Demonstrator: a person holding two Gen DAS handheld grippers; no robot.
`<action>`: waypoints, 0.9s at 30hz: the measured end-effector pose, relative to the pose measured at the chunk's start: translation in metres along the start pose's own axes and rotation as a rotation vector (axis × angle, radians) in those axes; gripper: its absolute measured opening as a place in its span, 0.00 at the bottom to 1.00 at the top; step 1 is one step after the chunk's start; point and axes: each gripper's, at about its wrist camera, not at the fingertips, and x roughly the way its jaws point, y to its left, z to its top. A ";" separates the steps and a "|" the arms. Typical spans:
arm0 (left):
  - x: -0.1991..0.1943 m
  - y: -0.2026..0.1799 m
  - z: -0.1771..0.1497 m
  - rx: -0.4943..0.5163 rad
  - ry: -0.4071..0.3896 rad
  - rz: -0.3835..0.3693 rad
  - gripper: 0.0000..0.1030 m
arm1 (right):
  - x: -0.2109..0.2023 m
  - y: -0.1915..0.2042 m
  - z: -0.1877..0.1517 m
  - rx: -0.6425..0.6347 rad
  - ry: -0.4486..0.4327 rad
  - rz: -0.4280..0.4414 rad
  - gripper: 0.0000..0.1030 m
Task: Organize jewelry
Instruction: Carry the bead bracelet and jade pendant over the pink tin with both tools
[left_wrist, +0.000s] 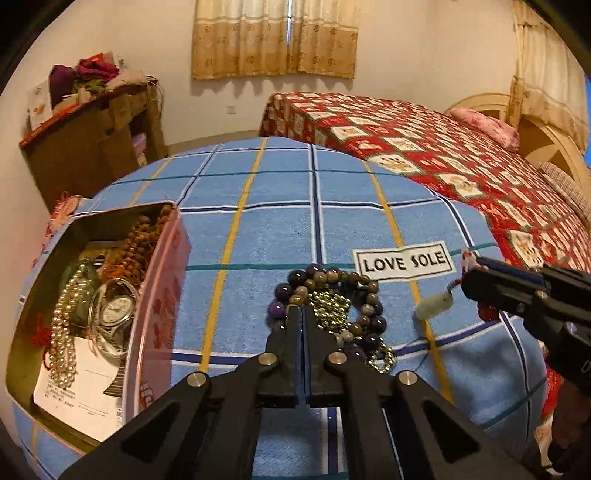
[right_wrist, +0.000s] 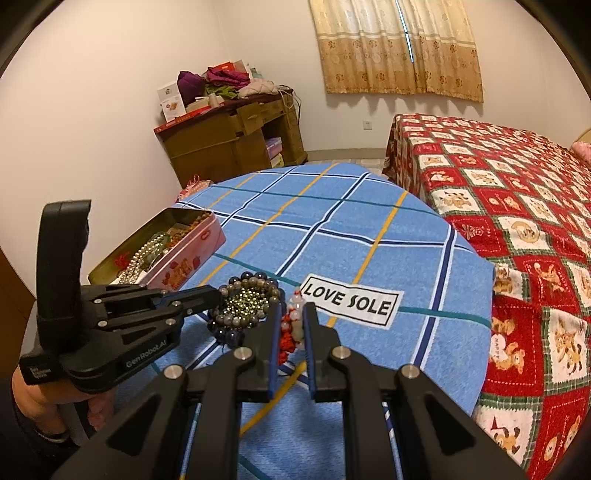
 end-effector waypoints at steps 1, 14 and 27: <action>0.001 0.001 0.000 -0.005 0.003 0.004 0.01 | 0.001 0.001 0.000 -0.002 0.002 0.001 0.14; -0.005 -0.016 0.011 -0.006 -0.036 -0.066 0.36 | 0.001 -0.016 -0.005 0.036 0.007 -0.032 0.14; 0.030 -0.042 0.015 0.036 0.071 -0.098 0.11 | -0.004 -0.024 -0.007 0.037 0.005 -0.058 0.14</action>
